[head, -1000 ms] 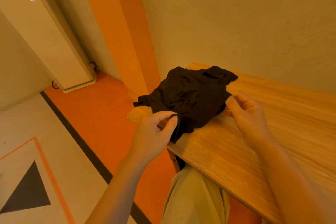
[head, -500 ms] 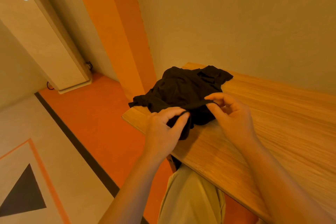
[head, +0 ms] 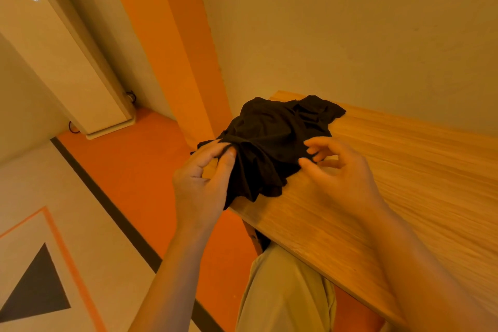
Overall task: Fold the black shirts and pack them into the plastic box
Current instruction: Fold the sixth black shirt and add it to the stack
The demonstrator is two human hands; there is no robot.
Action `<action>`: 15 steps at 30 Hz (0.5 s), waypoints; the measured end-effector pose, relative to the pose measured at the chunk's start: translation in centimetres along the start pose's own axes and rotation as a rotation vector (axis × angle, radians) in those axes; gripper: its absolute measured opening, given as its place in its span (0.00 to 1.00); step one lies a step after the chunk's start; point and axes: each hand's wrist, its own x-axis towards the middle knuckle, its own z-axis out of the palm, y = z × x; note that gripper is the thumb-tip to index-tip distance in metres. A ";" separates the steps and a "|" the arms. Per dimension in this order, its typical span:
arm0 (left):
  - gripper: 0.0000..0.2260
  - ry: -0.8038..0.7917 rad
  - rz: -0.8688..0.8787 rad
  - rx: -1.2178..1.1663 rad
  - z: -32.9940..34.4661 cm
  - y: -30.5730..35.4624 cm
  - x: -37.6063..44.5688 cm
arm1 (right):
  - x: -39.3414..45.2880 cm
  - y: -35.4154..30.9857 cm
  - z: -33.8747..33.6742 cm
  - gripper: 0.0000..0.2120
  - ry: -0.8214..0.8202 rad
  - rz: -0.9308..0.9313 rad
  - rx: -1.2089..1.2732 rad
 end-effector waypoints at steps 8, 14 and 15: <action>0.08 -0.060 -0.050 0.014 0.2 -0.9 -0.8 | -1.3 -1.9 3.9 0.05 -0.152 -0.171 -0.005; 0.09 0.057 -0.129 -0.054 -0.2 -1.3 -1.0 | -0.7 -0.9 2.1 0.11 0.121 -0.133 -0.118; 0.08 0.068 -0.126 -0.052 -0.2 -1.3 -1.1 | -0.6 -0.9 2.0 0.11 0.111 -0.124 -0.122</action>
